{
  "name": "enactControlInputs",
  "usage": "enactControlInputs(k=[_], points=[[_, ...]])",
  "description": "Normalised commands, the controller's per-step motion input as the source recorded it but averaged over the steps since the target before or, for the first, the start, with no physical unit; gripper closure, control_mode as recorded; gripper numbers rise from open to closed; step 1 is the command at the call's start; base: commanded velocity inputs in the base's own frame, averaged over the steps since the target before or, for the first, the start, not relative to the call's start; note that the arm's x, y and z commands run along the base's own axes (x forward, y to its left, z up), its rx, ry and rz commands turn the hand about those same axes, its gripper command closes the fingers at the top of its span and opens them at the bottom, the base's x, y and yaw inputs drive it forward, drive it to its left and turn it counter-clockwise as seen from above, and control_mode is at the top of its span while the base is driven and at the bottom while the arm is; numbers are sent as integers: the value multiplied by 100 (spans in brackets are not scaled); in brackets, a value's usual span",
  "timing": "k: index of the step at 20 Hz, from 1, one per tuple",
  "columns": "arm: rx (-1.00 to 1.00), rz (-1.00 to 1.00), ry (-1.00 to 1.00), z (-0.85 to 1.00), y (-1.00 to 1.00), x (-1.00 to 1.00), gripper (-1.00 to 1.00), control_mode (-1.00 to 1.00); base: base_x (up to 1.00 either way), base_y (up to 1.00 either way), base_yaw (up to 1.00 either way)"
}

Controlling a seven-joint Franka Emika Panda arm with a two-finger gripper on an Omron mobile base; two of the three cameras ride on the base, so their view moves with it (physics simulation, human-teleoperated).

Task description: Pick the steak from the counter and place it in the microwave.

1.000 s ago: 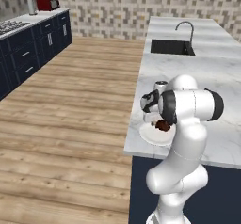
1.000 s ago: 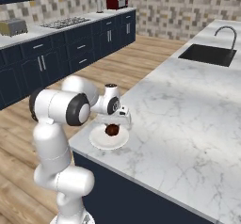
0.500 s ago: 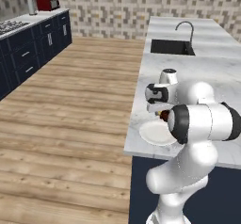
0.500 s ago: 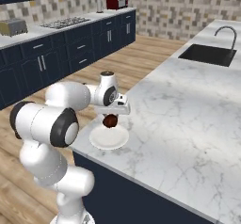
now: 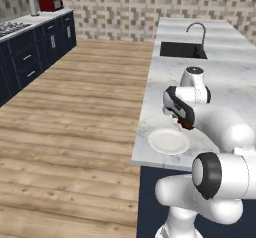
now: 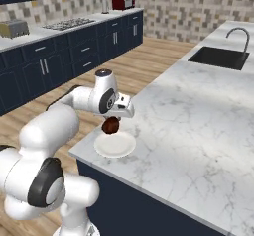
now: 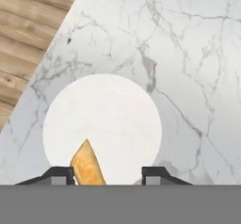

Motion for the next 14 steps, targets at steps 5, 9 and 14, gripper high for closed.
enactControlInputs(k=[5, 9, 14], points=[[0, -6, 2, 58, 0, -33, 100, -100, 0, 0, 0], [1, -1, -1, 11, 0, -6, 100, -100, 0, 0, 0], [0, 0, 0, 0, 0, -2, 100, 100, -13, 0, 0]])
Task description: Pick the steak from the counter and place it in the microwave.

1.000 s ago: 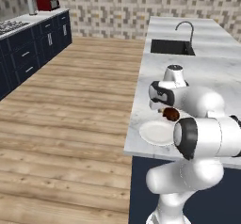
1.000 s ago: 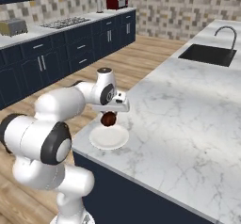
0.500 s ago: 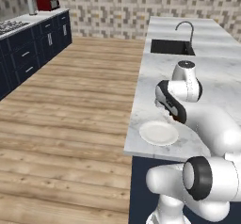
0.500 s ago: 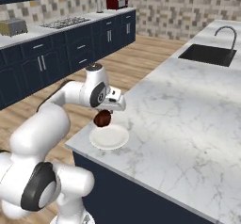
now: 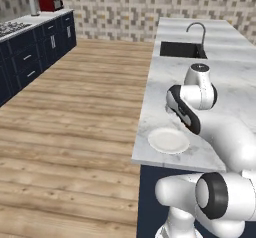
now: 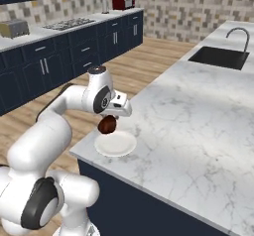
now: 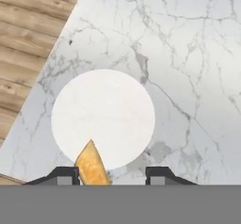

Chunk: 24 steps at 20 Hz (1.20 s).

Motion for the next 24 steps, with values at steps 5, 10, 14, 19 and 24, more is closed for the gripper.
enactControlInputs(k=[5, 10, 14, 19, 24], points=[[0, 0, 0, 0, 0, 0, 100, 100, -59, 0, 22], [0, 0, 0, 0, 0, 0, 100, 100, -2, 14, 89], [0, 0, 0, 0, 0, 0, 100, 100, -6, 0, 100], [0, 0, 0, 0, 0, 0, 100, 100, -3, 0, 100], [0, 0, 0, 0, 0, 0, 100, 100, -5, 0, 100]])
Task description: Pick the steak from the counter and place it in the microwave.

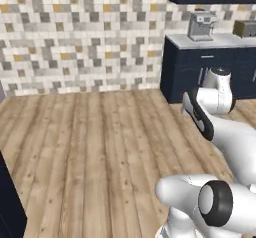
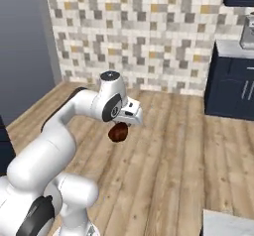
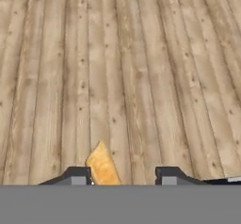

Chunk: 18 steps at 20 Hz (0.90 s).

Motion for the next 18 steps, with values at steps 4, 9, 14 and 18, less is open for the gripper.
enactControlInputs(k=[4, 9, 14, 18], points=[[0, 0, 0, 0, 0, 0, 100, 100, -12, 4, 100], [0, 0, 0, 0, 0, 0, 100, 100, -12, 18, 100], [0, 0, 0, 0, 0, 0, 100, 100, -9, 32, 99], [0, 0, 0, 0, 0, 0, 100, 100, 0, 81, 86]])
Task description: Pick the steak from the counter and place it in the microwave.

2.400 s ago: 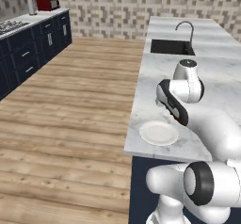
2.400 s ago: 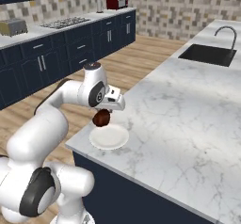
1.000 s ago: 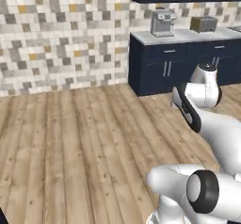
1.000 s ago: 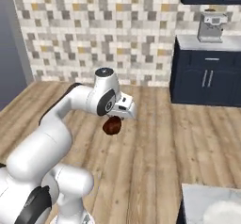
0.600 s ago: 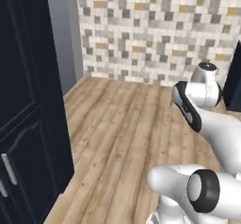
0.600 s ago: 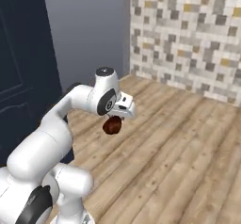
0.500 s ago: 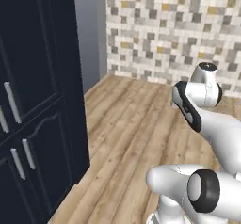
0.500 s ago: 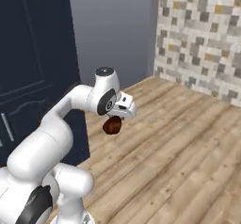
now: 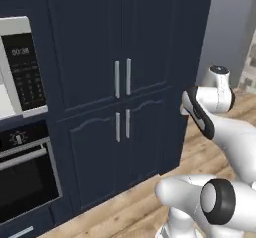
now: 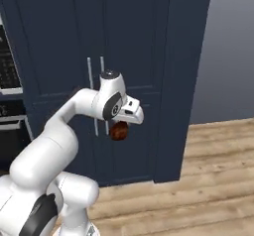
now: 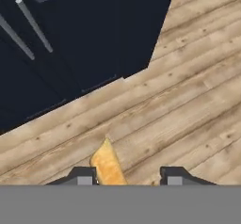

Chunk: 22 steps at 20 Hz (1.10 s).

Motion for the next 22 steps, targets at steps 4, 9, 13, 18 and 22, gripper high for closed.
enactControlInputs(k=[4, 9, 13, 18, 22], points=[[0, 0, 0, 0, 0, 0, 100, 100, 8, 96, 72], [0, 0, 0, 0, 0, 0, 100, 100, 64, 100, 15], [0, 0, 0, 0, 0, 0, 100, 100, 52, 100, 15], [0, 0, 0, 0, 0, 0, 100, 100, 30, 60, 51], [0, 0, 0, 0, 0, 0, 100, 100, 60, 10, 53]])
